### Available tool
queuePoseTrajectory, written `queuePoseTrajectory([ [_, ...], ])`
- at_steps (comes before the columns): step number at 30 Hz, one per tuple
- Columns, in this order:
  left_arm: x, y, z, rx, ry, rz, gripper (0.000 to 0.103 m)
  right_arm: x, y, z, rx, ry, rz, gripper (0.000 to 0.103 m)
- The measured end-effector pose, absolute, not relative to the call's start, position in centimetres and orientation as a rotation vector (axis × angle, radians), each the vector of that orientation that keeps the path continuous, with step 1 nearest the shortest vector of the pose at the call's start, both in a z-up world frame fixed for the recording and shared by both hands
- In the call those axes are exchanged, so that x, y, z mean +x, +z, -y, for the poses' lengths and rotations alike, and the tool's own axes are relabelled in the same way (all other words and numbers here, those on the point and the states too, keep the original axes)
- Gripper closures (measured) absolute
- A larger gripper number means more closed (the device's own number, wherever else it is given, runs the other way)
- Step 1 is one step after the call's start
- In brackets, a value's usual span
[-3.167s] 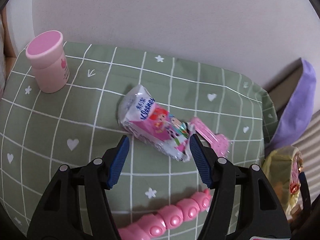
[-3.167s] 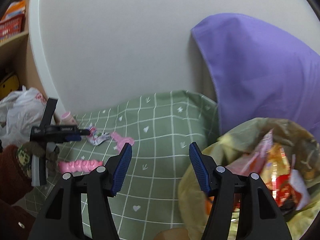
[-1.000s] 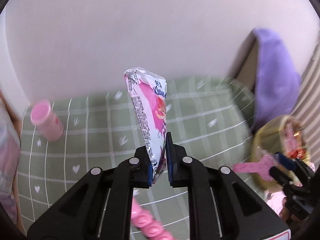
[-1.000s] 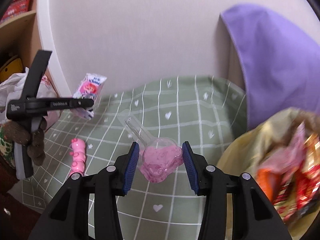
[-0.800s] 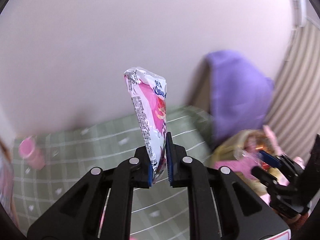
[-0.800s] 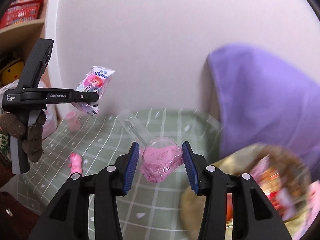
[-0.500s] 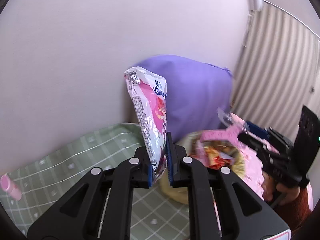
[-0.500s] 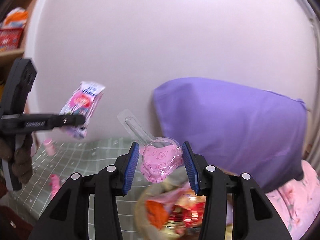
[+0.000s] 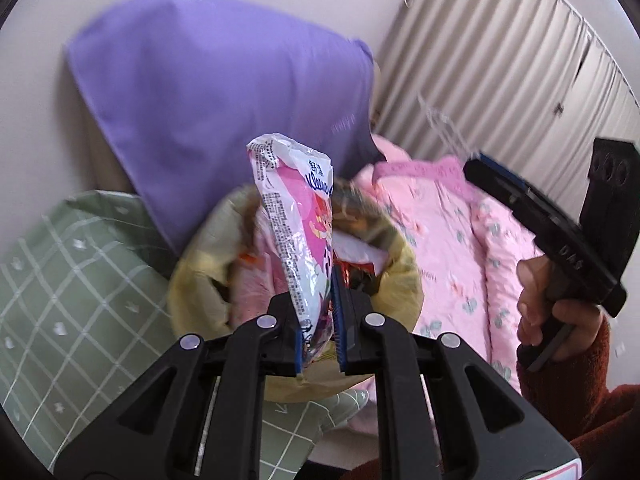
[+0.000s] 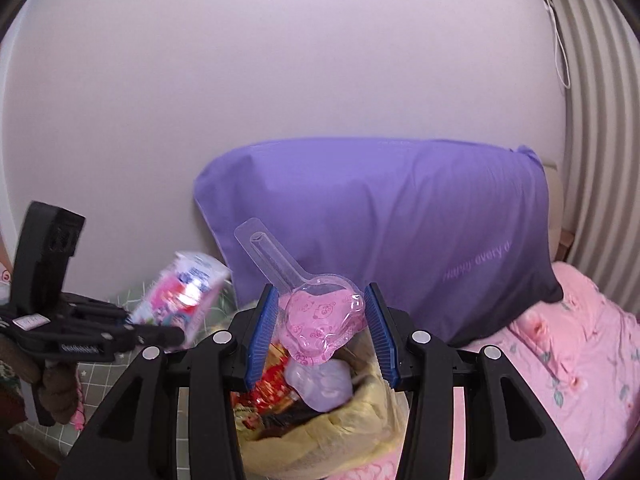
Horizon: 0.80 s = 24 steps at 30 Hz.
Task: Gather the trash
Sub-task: 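Lift the Kleenex packet and pink lollipop candy over the yellow trash bag, then open both grippers to drop the packet and lollipop into the trash bag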
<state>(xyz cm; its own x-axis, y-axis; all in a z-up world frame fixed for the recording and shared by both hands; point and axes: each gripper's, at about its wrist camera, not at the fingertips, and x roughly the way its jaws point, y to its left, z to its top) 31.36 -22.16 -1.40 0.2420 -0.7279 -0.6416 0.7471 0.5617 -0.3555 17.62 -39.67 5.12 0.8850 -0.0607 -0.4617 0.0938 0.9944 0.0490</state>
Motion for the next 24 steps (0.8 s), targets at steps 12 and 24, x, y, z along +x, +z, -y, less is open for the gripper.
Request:
queuePoseTrajectory([
  [12, 32.7, -7.2, 26.3, 0.150, -0.994, -1.002, 0.093, 21.0, 0.2, 40.6, 0.087, -0.087, -0.596, 0.060],
  [24, 32.4, -6.3, 26.8, 0.118, -1.032, -0.968, 0.093, 24.3, -2.6, 40.6, 0.074, -0.026, -0.684, 0.060],
])
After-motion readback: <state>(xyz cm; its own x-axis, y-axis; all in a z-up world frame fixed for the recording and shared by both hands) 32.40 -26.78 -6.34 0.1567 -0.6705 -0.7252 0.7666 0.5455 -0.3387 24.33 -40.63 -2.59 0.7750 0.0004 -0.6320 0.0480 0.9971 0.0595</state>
